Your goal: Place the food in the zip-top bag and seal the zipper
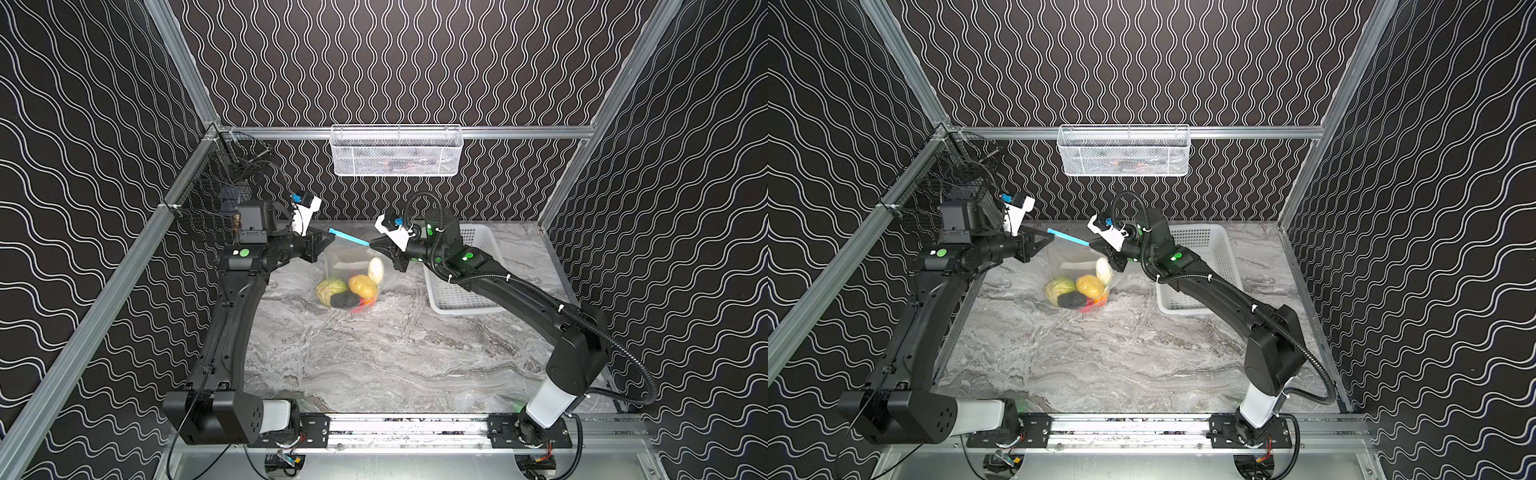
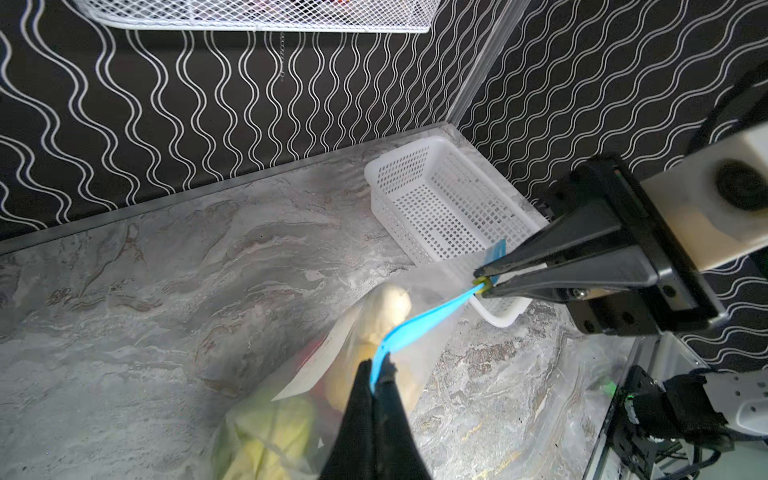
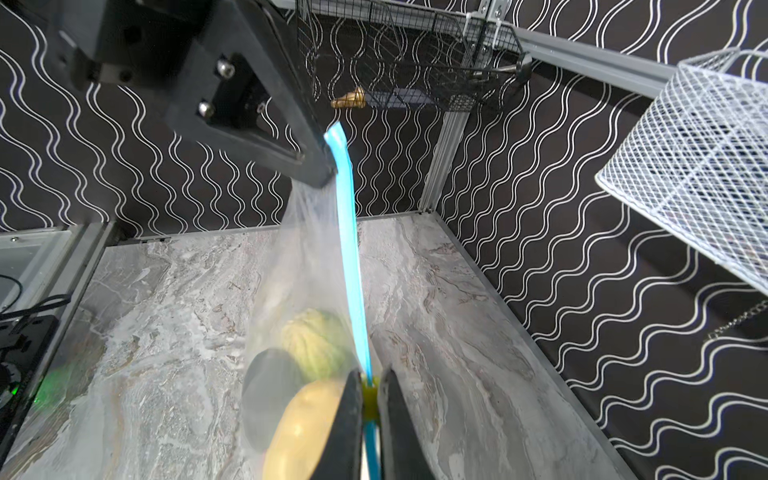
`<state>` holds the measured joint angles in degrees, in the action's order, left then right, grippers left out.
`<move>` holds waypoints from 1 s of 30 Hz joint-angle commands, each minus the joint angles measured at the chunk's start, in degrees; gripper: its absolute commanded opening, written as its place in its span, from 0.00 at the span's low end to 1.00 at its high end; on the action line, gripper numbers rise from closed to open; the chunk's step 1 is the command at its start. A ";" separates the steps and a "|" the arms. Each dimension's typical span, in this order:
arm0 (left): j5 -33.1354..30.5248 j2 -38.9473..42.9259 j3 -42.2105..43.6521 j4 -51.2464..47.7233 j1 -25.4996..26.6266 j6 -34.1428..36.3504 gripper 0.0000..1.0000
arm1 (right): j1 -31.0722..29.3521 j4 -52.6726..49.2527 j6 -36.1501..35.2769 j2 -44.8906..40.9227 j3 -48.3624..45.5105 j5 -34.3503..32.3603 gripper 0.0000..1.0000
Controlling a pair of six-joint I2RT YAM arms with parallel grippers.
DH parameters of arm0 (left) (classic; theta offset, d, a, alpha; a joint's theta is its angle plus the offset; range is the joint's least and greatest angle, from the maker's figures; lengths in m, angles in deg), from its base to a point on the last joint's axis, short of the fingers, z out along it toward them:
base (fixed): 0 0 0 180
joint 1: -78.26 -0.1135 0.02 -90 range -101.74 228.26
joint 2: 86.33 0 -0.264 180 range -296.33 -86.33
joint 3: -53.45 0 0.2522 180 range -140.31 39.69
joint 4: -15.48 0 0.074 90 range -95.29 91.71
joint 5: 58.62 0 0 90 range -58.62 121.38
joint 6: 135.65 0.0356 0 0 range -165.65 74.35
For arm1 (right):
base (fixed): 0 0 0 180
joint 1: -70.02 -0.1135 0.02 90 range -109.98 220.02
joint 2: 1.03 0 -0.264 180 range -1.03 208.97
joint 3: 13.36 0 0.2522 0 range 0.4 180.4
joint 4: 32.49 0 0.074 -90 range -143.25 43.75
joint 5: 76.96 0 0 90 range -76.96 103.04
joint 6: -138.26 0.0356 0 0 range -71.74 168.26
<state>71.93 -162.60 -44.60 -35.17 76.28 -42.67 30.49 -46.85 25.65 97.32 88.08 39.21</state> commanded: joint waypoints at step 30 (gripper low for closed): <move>0.05 -0.58 0.22 7.18 -5.77 -5.22 0.00 | 1.93 -7.08 -4.64 -6.84 -7.16 -8.92 0.00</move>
<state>73.95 -163.08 -43.64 -31.39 70.92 -47.43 31.96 -51.59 21.83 91.26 81.32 32.20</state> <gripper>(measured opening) 0.048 0.086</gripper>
